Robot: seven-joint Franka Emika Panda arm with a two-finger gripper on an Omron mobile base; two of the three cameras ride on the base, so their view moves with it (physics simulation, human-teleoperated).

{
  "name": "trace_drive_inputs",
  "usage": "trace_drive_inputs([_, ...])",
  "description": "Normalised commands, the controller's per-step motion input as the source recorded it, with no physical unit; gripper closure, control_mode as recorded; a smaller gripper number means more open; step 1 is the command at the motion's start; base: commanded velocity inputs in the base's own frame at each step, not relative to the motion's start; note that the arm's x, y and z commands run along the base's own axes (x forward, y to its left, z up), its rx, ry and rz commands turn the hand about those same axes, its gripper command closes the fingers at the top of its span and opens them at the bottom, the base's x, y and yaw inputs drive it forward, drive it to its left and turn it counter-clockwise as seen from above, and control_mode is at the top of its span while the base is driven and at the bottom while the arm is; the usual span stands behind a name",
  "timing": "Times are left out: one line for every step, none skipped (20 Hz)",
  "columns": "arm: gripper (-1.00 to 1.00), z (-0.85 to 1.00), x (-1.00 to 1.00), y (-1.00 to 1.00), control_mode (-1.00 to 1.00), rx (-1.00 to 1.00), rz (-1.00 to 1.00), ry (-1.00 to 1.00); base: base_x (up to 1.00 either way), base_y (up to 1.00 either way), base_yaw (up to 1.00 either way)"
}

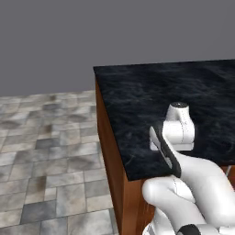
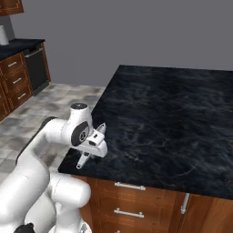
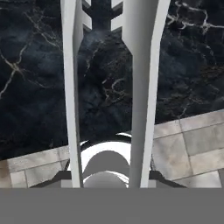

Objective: Pick up the tongs from the counter and place them near the plate next to the oven.

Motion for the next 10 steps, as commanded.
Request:
trace_drive_inputs([1.00,1.00,-0.95,0.00,-1.00,-0.48,-0.01,0.19,0.00,0.00,0.00])
trace_drive_inputs([1.00,1.00,-0.96,0.00,-1.00,-0.48,-0.01,0.18,0.00,0.00,0.00])
trace_drive_inputs([1.00,1.00,-0.96,0.00,-1.00,-0.47,-0.01,0.16,0.00,0.00,0.00])
trace_drive_inputs([1.00,1.00,-0.92,0.00,-1.00,-0.45,0.00,0.17,0.00,0.00,0.00])
trace_drive_inputs([1.00,1.00,-0.91,0.00,-1.00,-0.41,0.00,0.15,0.00,0.00,0.00])
trace_drive_inputs([1.00,0.93,-0.90,0.00,-1.00,-0.35,0.00,0.12,0.00,0.00,0.00])
trace_drive_inputs([1.00,0.85,-0.89,0.00,-1.00,-0.27,-0.01,0.06,0.00,0.00,0.00])
trace_drive_inputs([1.00,0.72,-0.83,-0.04,-1.00,-0.15,-0.07,0.00,0.00,0.00,0.00])
trace_drive_inputs([1.00,0.66,-0.89,-0.11,-1.00,-0.08,-0.08,0.00,0.00,0.00,0.00])
trace_drive_inputs([1.00,0.71,-0.84,-0.19,-1.00,0.00,-0.12,0.00,0.00,0.00,0.00])
